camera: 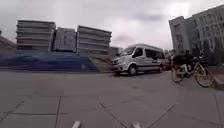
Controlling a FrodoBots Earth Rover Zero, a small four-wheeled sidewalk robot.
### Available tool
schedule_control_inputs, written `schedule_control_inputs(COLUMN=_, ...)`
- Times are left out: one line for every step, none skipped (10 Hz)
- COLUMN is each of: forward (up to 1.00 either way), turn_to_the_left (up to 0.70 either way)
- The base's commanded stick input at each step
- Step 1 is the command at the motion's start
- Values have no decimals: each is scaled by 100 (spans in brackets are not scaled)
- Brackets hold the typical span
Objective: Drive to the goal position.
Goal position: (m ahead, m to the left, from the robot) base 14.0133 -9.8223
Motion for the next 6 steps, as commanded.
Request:
schedule_control_inputs(forward=70, turn_to_the_left=-20)
schedule_control_inputs(forward=70, turn_to_the_left=-33)
schedule_control_inputs(forward=70, turn_to_the_left=-35)
schedule_control_inputs(forward=70, turn_to_the_left=-35)
schedule_control_inputs(forward=70, turn_to_the_left=-35)
schedule_control_inputs(forward=70, turn_to_the_left=-35)
